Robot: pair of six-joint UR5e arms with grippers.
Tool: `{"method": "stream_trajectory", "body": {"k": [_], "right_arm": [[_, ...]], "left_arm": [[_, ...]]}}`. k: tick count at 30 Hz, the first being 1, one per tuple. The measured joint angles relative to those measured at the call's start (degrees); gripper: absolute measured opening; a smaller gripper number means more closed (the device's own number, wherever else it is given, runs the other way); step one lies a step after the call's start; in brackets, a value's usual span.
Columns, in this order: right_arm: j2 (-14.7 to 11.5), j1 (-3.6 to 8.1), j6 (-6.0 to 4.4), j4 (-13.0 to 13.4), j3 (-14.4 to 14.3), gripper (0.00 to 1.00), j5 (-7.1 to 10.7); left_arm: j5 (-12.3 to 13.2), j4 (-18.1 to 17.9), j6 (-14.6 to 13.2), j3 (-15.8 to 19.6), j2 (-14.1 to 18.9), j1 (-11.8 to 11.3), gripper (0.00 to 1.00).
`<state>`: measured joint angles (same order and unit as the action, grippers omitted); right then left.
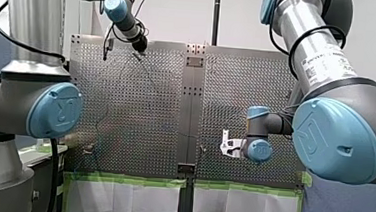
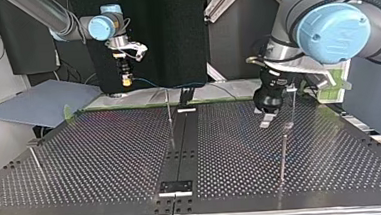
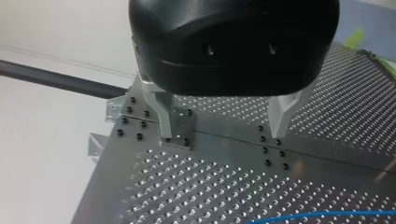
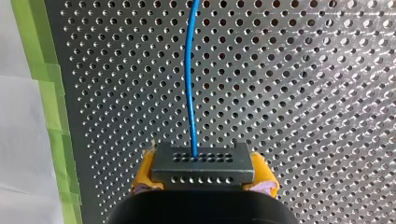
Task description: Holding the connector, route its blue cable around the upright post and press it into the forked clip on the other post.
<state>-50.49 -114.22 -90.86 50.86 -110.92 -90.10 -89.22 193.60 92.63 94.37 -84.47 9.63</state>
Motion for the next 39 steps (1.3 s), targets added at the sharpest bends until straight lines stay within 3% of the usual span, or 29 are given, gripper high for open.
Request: {"method": "stream_trajectory", "body": {"k": [9,24,30,39], "right_arm": [[0.0,0.00,-0.04,0.1,0.0,0.00,0.00],[0.0,0.00,-0.04,0.0,0.0,0.00,0.00],[0.0,0.00,-0.03,0.0,0.0,0.00,0.00],[0.0,0.00,-0.04,0.1,0.0,0.00,0.00]], "left_arm": [[-4.6,-4.5,-4.5,0.0,-3.7,4.6,0.98],[-12.3,-12.4,-12.3,0.1,-4.3,12.1,0.98],[-14.9,-15.6,-15.5,0.4,-6.2,13.2,0.98],[-19.4,-20.2,-20.1,0.5,-8.6,13.1,0.98]]}}
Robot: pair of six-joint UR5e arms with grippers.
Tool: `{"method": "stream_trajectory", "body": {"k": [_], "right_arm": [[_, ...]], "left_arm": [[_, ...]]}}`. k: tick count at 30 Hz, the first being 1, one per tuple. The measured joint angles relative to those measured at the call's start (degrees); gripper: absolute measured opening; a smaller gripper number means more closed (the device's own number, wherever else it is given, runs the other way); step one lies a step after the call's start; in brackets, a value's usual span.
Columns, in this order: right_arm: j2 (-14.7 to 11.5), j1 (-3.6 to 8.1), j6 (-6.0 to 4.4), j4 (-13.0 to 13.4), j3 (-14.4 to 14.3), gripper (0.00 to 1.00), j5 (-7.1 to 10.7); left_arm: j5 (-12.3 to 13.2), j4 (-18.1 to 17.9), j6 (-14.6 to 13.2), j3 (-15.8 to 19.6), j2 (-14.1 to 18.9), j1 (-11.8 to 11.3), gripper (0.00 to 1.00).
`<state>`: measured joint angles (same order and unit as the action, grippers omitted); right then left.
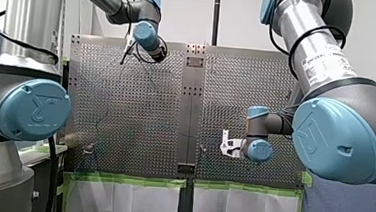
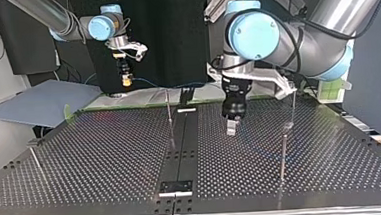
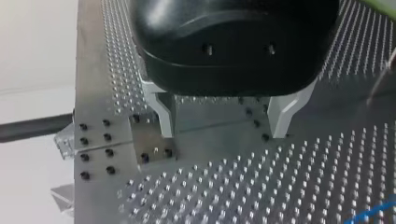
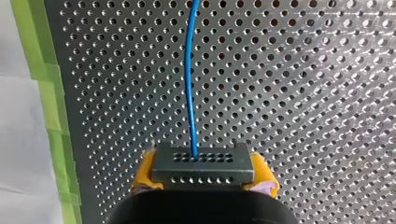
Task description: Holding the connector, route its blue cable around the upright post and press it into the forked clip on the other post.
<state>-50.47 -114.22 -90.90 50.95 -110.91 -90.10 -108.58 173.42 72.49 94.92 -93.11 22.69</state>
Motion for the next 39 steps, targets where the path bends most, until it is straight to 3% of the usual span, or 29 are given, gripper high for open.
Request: {"method": "stream_trajectory", "body": {"k": [12,23,30,39], "right_arm": [[0.0,0.00,0.00,0.0,0.0,0.00,0.00],[0.0,0.01,0.00,0.1,0.0,0.00,0.00],[0.0,0.00,0.00,0.2,0.0,0.00,0.00],[0.0,0.08,0.00,0.5,0.0,0.00,0.01]], "left_arm": [[-5.3,-5.9,-5.9,2.0,-0.1,-0.3,0.98],[-5.5,-11.0,-11.0,2.1,-0.7,-0.5,0.98],[-5.7,-14.2,-14.3,2.1,-3.2,-0.5,0.98],[-6.8,-15.1,-18.8,2.1,-6.1,-0.8,0.98]]}}
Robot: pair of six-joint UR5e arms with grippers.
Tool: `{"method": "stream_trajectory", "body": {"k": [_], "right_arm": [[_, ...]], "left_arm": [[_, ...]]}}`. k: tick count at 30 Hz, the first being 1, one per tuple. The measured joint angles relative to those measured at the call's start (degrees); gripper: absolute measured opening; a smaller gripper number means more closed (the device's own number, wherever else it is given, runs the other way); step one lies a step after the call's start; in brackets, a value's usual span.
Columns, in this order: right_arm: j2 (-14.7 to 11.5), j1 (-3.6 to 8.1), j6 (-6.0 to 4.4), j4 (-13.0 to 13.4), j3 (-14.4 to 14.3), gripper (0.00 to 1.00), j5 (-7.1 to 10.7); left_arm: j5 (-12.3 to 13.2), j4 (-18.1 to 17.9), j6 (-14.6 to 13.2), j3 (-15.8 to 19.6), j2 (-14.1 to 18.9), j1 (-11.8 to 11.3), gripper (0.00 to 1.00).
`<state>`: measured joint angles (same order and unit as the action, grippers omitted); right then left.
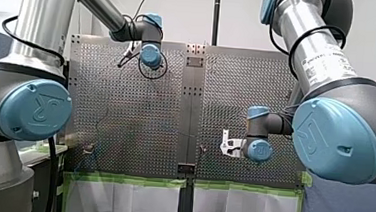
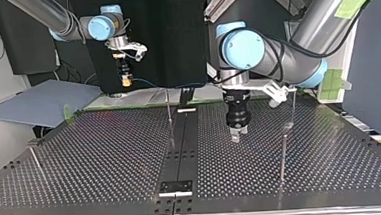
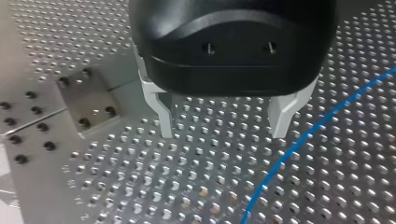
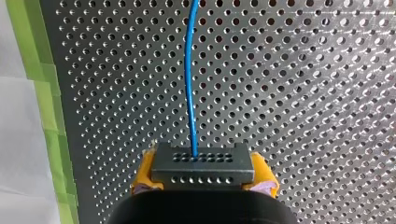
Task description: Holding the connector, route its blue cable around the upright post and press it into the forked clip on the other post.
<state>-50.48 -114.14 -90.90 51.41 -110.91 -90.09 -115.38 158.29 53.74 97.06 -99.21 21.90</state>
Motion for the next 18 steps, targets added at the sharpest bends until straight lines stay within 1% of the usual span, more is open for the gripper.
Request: {"method": "stream_trajectory", "body": {"k": [8,18], "right_arm": [[0.0,0.01,0.00,0.0,0.0,0.00,0.02],[0.0,0.01,0.00,0.0,0.0,0.00,0.02]], "left_arm": [[-1.6,-0.4,-3.9,0.0,-0.1,-0.3,0.98],[-1.6,-3.0,-8.6,0.6,-0.9,-1.0,0.98]]}}
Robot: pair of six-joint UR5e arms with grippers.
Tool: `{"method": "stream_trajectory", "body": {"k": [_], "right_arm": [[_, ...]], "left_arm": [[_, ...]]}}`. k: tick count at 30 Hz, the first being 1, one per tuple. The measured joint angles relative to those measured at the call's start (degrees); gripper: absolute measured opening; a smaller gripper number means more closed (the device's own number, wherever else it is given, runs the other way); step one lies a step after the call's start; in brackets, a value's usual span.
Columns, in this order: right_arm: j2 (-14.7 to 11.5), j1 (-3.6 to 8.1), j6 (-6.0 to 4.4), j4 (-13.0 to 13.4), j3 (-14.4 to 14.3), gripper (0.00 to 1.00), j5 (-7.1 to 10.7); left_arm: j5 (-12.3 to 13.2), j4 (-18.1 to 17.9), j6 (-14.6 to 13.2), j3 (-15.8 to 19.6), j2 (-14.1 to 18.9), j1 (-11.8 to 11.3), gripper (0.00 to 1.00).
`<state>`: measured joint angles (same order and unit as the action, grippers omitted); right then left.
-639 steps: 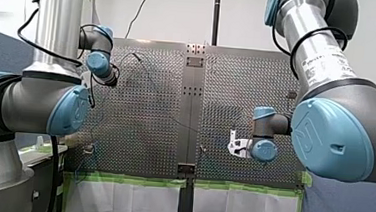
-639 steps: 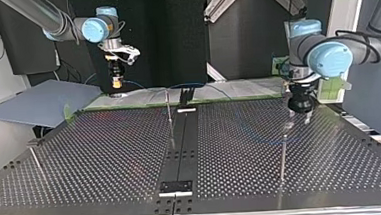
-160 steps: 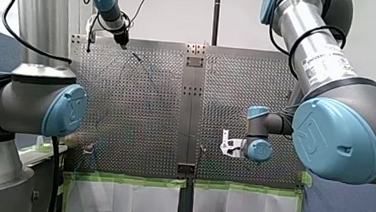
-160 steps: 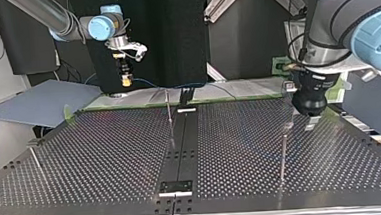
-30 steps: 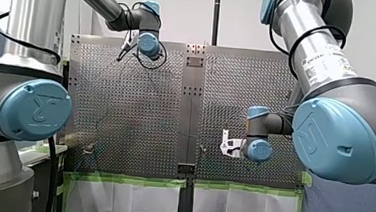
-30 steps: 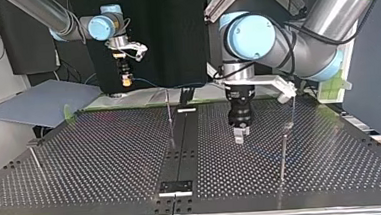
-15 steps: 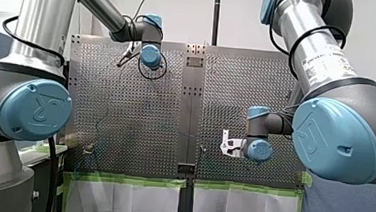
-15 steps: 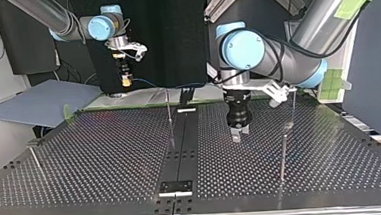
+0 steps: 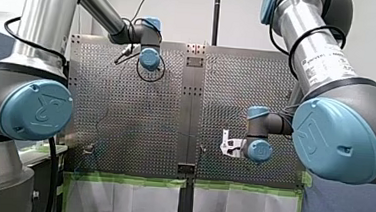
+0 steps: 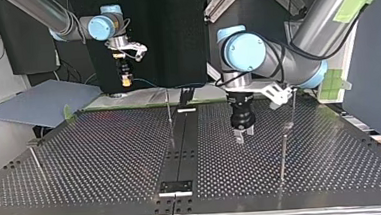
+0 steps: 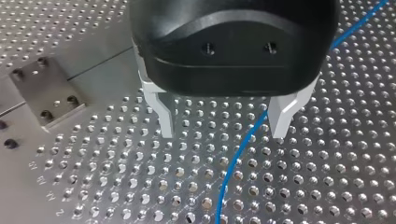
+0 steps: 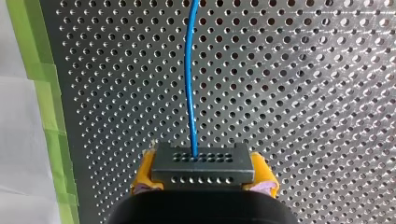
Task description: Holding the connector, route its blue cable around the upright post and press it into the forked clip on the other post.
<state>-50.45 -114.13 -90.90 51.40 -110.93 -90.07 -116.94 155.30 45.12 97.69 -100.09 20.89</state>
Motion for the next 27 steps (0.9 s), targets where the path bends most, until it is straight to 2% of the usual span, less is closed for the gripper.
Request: {"method": "stream_trajectory", "body": {"k": [6,11,20,27], "right_arm": [[0.0,0.00,0.00,0.0,0.0,0.00,0.01],[0.0,-0.03,0.00,0.0,0.0,0.00,0.01],[0.0,-0.03,0.00,0.1,0.0,0.00,-0.01],[0.0,-0.01,-0.08,0.3,0.0,0.00,-0.02]], "left_arm": [[-0.5,-1.8,-2.7,0.0,-0.2,-0.1,0.98],[-0.7,-3.1,-3.1,0.0,-0.2,-0.1,0.98],[-0.7,-5.0,-2.9,-0.1,-2.5,-0.6,0.98],[0.0,-6.5,-0.6,-0.2,-3.5,-2.0,0.98]]}}
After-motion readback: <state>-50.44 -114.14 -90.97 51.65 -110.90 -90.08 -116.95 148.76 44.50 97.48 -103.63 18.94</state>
